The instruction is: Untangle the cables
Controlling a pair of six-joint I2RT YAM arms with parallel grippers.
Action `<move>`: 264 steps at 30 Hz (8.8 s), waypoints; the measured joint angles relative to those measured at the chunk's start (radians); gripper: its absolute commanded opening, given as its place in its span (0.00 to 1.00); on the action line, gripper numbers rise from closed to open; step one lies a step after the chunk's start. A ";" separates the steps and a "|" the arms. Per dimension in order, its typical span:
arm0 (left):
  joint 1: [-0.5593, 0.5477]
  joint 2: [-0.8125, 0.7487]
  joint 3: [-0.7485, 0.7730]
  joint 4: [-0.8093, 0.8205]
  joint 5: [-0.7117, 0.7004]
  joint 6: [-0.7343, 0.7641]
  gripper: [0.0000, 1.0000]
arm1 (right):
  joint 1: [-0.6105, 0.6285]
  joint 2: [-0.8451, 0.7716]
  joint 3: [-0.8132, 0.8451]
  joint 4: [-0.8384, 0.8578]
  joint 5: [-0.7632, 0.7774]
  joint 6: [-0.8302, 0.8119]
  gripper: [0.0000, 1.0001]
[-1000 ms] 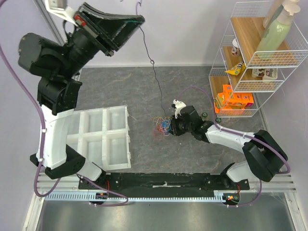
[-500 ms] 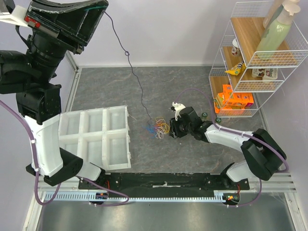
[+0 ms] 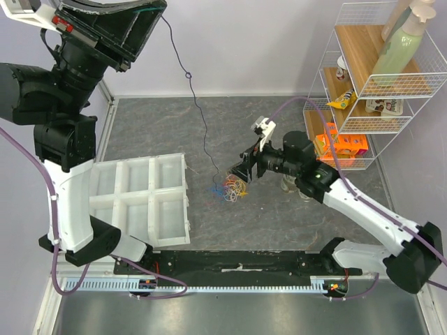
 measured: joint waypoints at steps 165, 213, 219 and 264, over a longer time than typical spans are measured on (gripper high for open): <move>-0.230 -0.229 -0.372 -0.352 -0.948 0.865 0.02 | -0.065 0.153 0.284 -0.441 0.006 0.153 0.68; 0.062 -0.491 -1.264 -0.859 -0.765 -0.088 0.02 | -0.065 0.070 0.214 -0.456 0.037 0.154 0.68; 0.062 -0.551 -1.204 -0.966 -0.765 -0.112 0.02 | -0.065 0.087 0.213 -0.455 0.027 0.153 0.68; 0.188 0.154 -1.240 -0.785 -0.433 0.257 0.12 | -0.065 0.016 0.198 -0.523 0.102 0.145 0.68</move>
